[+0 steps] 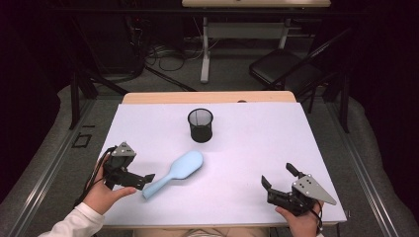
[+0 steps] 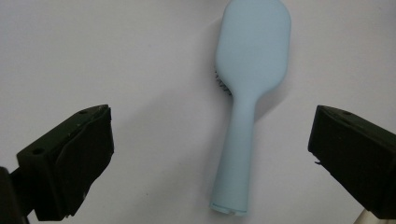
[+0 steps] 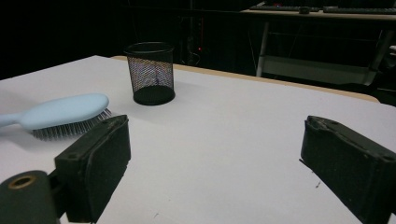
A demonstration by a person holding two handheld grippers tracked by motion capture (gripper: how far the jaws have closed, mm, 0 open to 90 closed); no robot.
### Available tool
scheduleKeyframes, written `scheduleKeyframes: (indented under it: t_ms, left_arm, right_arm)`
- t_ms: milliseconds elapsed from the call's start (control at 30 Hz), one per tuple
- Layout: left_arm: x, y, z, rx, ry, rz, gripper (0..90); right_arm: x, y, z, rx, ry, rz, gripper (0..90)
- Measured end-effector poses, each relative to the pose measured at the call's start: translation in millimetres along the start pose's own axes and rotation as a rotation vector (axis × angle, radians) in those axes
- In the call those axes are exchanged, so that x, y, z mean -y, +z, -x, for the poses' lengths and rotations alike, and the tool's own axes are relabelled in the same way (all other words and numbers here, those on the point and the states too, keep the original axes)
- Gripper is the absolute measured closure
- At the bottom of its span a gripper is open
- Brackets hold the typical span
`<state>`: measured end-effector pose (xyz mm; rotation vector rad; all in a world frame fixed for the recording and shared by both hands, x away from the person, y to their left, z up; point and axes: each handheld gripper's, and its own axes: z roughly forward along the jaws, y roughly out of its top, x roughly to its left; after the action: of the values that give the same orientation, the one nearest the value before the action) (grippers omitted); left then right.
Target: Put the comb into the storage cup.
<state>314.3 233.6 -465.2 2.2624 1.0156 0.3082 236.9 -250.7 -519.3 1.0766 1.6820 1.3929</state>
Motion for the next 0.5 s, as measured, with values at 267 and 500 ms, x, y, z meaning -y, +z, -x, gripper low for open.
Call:
scheduleKeyframes:
  t_ms: [267, 500]
  left_arm:
    - [-2.4, 4.3, 0.3, 0.0, -0.003, -0.047, 0.3]
    - [-4.8, 9.2, 0.3, 0.003, 0.003, -0.089, 0.3]
  right_arm:
    - [0.1, 0.0, 0.3, 0.001, 0.003, -0.002, 8.5]
    - [0.2, 0.1, 0.2, 0.0, 0.006, -0.005, 8.8]
